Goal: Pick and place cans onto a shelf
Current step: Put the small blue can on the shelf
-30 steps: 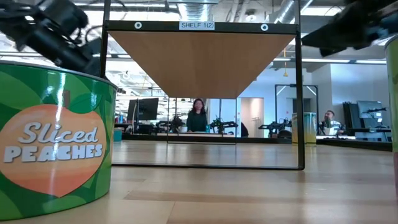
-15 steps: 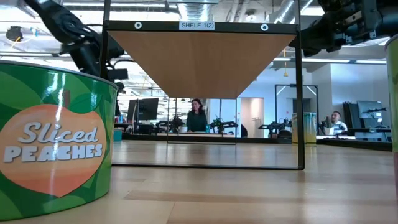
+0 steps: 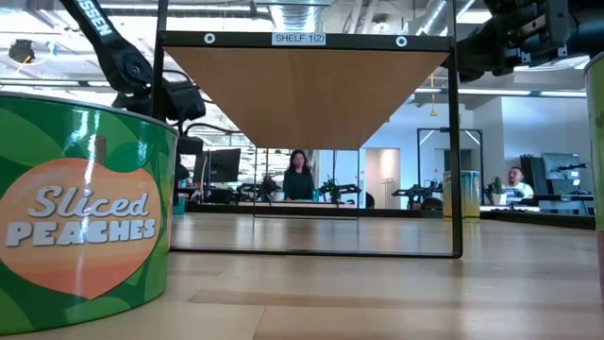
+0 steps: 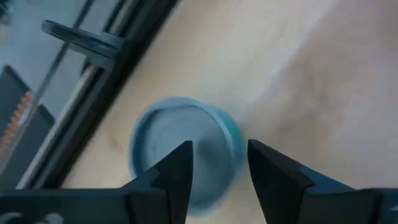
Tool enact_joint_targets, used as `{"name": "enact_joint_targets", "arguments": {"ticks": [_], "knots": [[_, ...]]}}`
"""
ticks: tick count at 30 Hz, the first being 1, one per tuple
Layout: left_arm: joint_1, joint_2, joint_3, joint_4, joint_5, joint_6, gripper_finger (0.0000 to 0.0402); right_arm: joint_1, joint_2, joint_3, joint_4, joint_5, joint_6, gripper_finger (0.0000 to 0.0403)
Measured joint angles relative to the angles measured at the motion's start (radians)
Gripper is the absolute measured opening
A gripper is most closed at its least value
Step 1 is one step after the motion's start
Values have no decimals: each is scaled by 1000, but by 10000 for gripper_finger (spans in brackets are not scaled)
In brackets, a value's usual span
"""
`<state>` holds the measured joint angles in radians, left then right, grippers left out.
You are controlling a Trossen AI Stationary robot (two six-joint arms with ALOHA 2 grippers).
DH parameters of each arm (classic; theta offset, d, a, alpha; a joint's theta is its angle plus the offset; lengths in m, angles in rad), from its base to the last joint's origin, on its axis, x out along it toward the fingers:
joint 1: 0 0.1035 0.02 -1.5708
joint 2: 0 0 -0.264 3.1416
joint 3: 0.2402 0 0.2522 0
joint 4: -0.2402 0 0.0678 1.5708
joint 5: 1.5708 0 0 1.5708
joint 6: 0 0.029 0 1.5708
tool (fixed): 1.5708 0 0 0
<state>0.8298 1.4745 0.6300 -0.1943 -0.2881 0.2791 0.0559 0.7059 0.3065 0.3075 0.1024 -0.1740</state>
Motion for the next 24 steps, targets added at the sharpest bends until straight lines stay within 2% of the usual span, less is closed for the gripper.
{"name": "enact_joint_targets", "arguments": {"ticks": [6, 12, 18, 24], "knots": [[10, 56, 14, 46, 13, 10, 104, 0, 0, 0, 18, 0, -8, 5], [9, 29, 17, -9, 15, 56, 16, 0, 0, 0, 17, 1, -12, 5], [-25, -99, 53, -248, 107, 66, 3, 0, 0, 0, 17, 1, -16, 6], [-167, -296, 166, -481, 122, 8, 2, 0, 0, 0, 16, 1, -14, 5]]}}
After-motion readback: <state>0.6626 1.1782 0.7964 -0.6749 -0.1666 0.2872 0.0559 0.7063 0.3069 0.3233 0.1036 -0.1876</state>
